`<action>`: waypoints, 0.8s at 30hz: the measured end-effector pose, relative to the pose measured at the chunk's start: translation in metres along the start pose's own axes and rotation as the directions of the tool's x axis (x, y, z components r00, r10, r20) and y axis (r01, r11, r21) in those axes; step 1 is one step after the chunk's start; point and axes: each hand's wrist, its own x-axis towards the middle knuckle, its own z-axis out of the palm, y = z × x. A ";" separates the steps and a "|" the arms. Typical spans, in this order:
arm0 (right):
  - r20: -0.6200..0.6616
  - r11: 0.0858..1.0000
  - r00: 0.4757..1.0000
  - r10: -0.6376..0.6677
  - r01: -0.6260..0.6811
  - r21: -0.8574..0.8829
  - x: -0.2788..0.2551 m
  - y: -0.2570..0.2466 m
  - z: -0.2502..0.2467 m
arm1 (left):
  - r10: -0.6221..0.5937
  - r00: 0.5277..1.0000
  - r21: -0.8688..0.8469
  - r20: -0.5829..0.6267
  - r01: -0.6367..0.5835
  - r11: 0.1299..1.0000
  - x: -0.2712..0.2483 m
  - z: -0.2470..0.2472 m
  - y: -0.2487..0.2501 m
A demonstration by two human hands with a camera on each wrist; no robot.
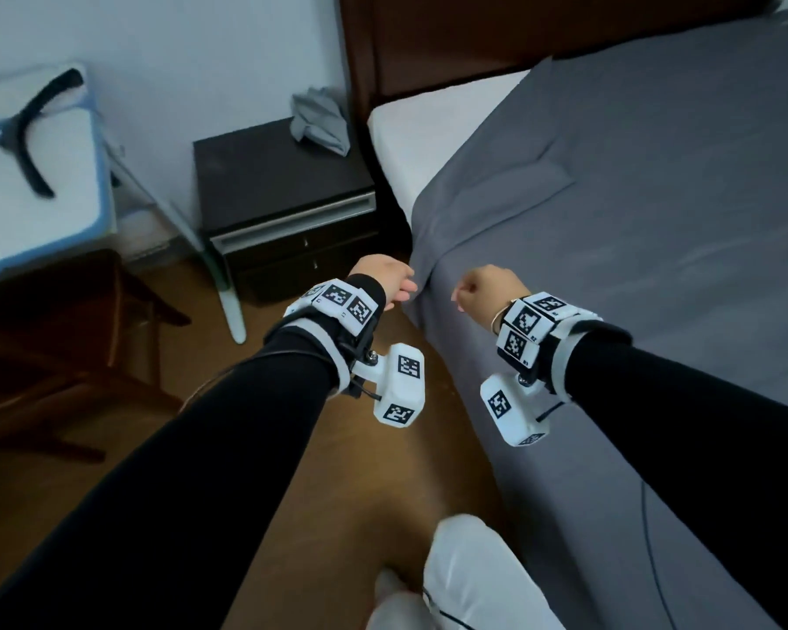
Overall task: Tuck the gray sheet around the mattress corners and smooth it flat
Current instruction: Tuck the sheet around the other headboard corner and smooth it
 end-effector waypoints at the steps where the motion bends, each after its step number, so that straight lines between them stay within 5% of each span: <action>1: -0.011 0.999 0.999 0.032 -0.032 0.015 0.023 0.004 -0.009 | 0.010 1.000 0.018 0.011 -0.010 1.000 0.026 0.003 0.014; 12: 0.014 0.968 0.974 0.224 -0.224 0.115 0.288 0.066 -0.060 | -0.010 0.990 0.173 0.140 -0.014 0.985 0.309 0.036 0.139; 17: 0.044 0.949 0.950 0.309 -0.311 0.060 0.374 0.088 -0.058 | -0.132 0.967 0.219 0.216 0.083 0.972 0.408 0.053 0.159; 24: 0.071 0.900 0.899 0.433 -0.436 0.031 0.458 0.118 -0.043 | -0.146 0.946 0.407 0.291 0.016 0.913 0.524 0.085 0.162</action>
